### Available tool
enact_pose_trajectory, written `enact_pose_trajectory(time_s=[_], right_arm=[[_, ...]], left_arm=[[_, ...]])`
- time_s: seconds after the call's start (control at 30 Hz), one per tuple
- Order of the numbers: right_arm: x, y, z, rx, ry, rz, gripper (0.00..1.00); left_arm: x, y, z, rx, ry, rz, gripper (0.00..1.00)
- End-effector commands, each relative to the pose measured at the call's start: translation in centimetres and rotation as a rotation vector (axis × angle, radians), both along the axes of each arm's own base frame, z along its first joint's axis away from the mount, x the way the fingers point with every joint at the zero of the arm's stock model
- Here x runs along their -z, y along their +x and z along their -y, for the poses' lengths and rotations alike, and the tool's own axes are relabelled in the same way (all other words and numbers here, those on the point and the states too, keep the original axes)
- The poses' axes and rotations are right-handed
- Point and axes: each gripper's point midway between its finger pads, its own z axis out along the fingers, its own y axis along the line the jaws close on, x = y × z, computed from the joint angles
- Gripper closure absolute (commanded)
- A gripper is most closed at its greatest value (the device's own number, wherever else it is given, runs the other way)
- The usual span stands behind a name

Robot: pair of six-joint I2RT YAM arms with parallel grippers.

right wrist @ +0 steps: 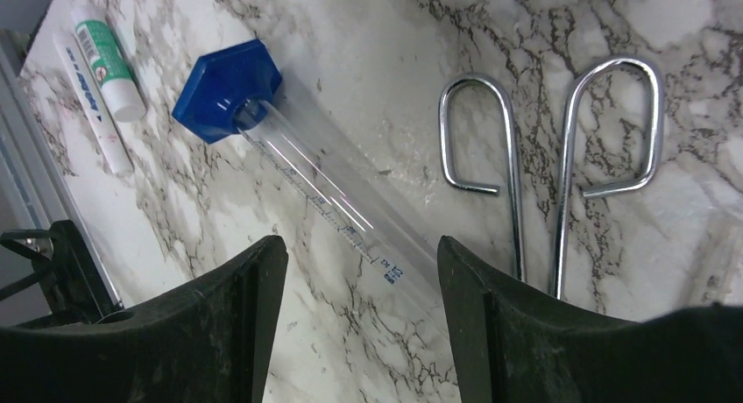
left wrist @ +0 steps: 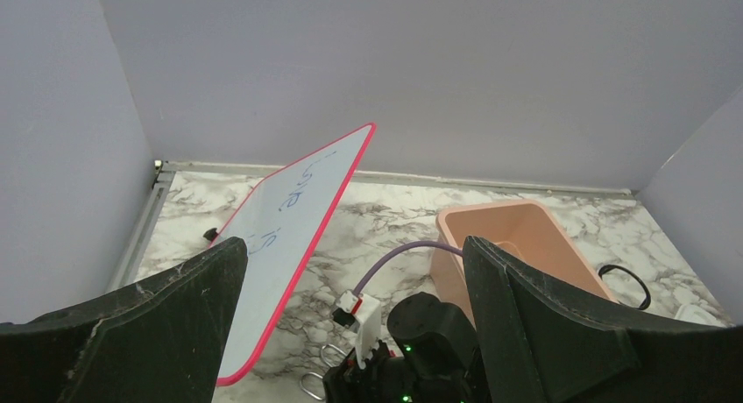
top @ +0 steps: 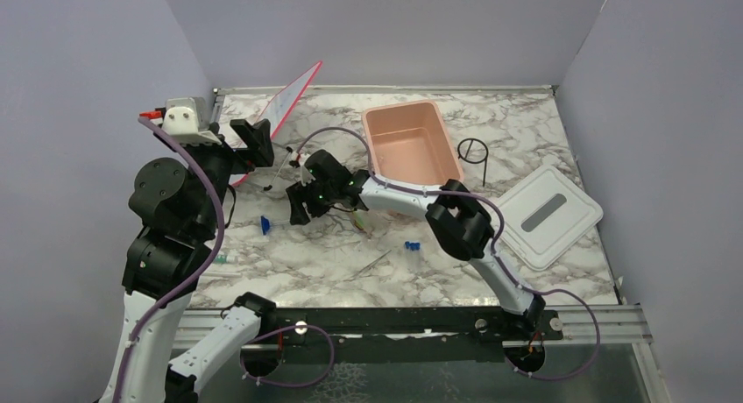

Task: Organize the chemistry lab equipment

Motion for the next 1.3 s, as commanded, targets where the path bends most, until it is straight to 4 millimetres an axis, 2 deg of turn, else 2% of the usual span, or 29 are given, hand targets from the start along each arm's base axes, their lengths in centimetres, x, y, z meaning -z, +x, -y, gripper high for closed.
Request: enact_pose_trajectory(time_s=[0.0, 0.17, 0.33, 0.47, 0.57, 0.7, 0.87, 1.03, 1.1, 1.2, 1.27], right_arm=[[1.2, -2.1, -0.1, -0.068, -0.044, -0.036, 0.32], [1.6, -3.6, 0.7, -0.092, -0.065, -0.062, 0.32], [3.4, -4.4, 1.3, -0.081, -0.147, -0.032, 0.33], [4.8, -5.1, 1.8, -0.019, -0.266, 0.004, 0.37], [5.4, -5.5, 2.1, 0.006, -0.286, 0.007, 0.42], [5.4, -6.1, 1.7, -0.017, -0.285, 0.026, 0.49], [5.7, -6.3, 0.5, -0.056, -0.286, 0.068, 0.42], [6.5, -5.4, -0.5, -0.016, -0.310, 0.077, 0.44], [6.6, -5.1, -0.5, 0.004, -0.309, 0.082, 0.48], [6.1, -5.2, -0.4, 0.000, -0.296, 0.084, 0.64], [5.5, -5.5, 0.0, 0.000, -0.285, 0.089, 0.71]], left_arm=[[0.3, -0.1, -0.1, -0.003, 0.008, -0.004, 0.04], [0.6, -0.1, 0.0, 0.001, 0.012, -0.009, 0.04], [0.8, -0.2, 0.0, 0.003, 0.012, -0.011, 0.04], [0.6, -0.3, -0.2, -0.006, 0.015, -0.007, 0.04], [0.6, -0.4, -0.4, -0.013, 0.017, -0.004, 0.04], [0.6, -0.4, -0.4, -0.012, 0.018, -0.005, 0.04], [0.8, -0.2, -0.4, -0.015, 0.023, -0.010, 0.04], [0.7, -0.3, -0.5, -0.018, 0.023, -0.007, 0.04], [0.6, -0.3, -0.5, -0.020, 0.024, -0.007, 0.04], [0.7, -0.4, -0.5, -0.018, 0.024, -0.008, 0.05], [0.8, -0.3, -0.4, -0.014, 0.023, -0.016, 0.06]])
